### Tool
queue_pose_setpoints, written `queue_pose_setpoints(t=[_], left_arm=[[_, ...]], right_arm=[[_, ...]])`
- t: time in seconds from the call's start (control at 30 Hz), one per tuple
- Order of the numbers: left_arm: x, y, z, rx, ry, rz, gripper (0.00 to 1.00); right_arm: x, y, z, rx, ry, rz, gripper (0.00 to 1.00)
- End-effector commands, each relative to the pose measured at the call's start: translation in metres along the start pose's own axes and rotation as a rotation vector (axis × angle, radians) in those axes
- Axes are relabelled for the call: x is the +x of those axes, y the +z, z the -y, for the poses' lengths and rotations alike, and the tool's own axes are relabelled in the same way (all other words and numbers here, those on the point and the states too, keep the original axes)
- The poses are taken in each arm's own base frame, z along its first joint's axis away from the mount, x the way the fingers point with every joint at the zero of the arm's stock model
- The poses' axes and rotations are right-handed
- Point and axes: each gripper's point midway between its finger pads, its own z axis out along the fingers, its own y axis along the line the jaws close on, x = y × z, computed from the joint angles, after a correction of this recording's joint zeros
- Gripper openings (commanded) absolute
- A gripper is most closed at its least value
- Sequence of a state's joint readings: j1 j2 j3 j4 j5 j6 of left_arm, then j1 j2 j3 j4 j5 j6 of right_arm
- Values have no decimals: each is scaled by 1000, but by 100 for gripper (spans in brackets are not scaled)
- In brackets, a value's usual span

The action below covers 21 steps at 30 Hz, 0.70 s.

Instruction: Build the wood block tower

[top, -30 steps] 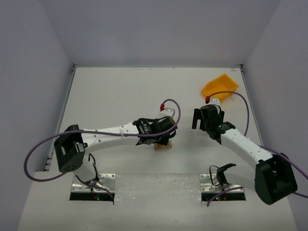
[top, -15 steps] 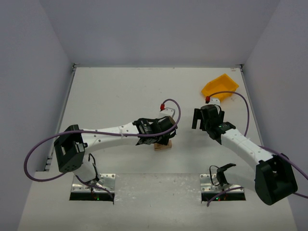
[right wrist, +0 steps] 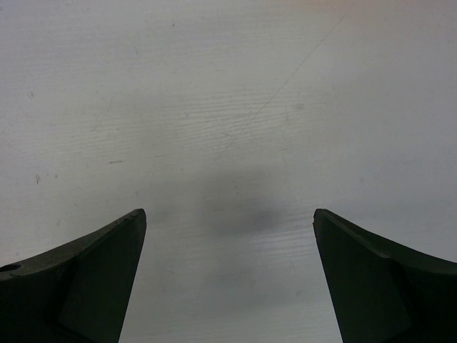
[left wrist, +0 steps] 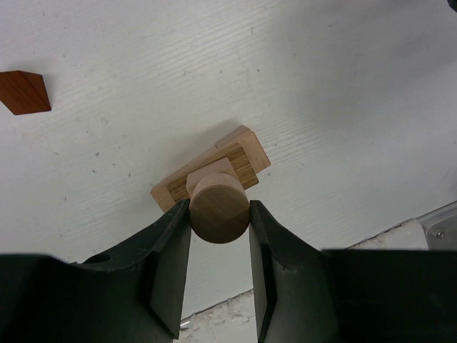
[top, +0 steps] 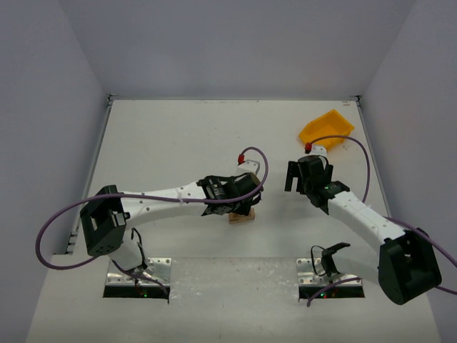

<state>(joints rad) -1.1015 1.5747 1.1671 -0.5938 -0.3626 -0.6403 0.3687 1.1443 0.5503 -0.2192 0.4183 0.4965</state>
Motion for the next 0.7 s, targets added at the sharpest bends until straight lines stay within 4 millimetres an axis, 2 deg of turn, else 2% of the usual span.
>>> queue_pose_setpoints(t=[0.0, 0.67], left_arm=[[-3, 0, 7, 24, -5, 24, 11], [-2, 2, 10, 35, 1, 17, 12]], right_arm=[[-24, -6, -2, -3, 24, 68, 99], [-24, -6, -2, -1, 23, 69, 99]])
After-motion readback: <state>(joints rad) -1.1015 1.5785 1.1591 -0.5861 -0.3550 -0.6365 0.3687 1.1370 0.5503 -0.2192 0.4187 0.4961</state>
